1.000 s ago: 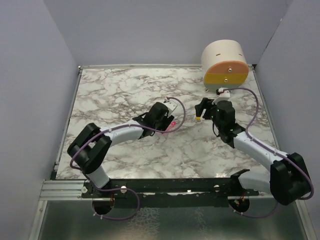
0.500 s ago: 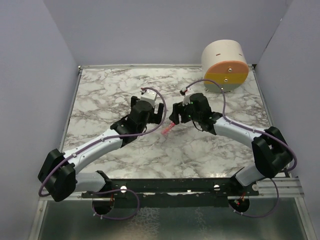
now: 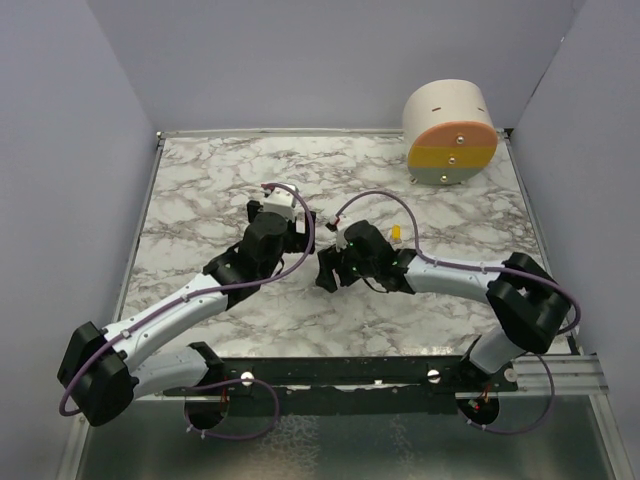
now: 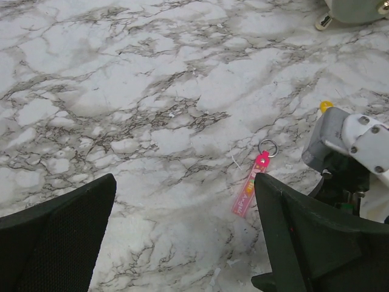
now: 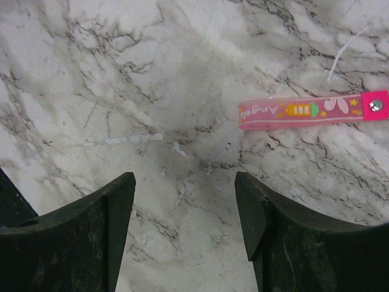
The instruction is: Put the keys on the keyring
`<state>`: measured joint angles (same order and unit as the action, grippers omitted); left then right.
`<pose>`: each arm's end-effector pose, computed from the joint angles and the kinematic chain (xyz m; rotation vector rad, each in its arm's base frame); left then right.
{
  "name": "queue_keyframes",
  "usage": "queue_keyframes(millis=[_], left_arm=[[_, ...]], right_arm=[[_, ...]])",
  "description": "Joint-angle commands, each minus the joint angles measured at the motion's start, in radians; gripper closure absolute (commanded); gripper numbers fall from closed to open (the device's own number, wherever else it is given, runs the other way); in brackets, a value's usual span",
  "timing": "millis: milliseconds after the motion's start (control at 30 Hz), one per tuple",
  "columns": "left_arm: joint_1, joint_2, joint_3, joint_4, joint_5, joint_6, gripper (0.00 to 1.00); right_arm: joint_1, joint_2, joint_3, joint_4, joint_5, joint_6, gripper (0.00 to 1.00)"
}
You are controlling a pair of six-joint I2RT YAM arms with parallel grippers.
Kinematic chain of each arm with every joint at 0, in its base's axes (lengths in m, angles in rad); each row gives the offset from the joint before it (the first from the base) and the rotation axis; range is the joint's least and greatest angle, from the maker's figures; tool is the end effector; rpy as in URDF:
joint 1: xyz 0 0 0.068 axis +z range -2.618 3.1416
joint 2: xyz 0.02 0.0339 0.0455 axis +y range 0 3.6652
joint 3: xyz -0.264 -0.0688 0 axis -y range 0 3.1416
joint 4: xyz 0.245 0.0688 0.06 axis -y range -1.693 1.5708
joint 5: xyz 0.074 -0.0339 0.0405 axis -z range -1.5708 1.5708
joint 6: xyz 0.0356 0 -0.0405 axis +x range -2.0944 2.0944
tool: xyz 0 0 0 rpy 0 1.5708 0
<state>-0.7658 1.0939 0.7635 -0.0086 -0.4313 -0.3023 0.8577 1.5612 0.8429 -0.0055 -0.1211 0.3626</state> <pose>0.1908 -0.1628 0.2900 0.1472 1.8845 -0.3207 0.2083 0.2474 0.1890 -0.6544 2.3204 0.7422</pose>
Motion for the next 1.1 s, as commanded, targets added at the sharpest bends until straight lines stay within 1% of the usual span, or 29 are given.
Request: queue_keyframes(millis=[0,200,300,533,667,867,1067], left_arm=[[0.005,-0.015,-0.011,0.015,-0.017,-0.014,0.01],[0.005,-0.028,-0.015,0.012,-0.029,-0.011,0.01],[0.005,-0.058,-0.015,-0.009,-0.062,-0.013,0.01],[0.007,-0.230,-0.062,-0.028,-0.134,-0.021,0.01],[0.007,-0.282,-0.065,-0.058,-0.148,-0.016,0.01],[0.007,-0.279,-0.056,-0.083,-0.159,0.000,0.01],[0.009,-0.275,-0.060,-0.077,-0.160,0.006,0.01]], right_arm=[[0.022,0.051,-0.015,0.032,0.051,0.030,0.32],[0.026,0.099,-0.007,0.063,0.077,0.029,0.32],[0.026,0.124,0.004,0.077,0.086,0.028,0.32],[0.026,0.200,0.060,0.085,0.119,0.026,0.32],[0.026,0.246,0.102,0.091,0.144,0.027,0.32],[0.024,0.343,0.217,0.094,0.192,0.013,0.32],[0.016,0.456,0.399,0.067,0.202,-0.013,0.31]])
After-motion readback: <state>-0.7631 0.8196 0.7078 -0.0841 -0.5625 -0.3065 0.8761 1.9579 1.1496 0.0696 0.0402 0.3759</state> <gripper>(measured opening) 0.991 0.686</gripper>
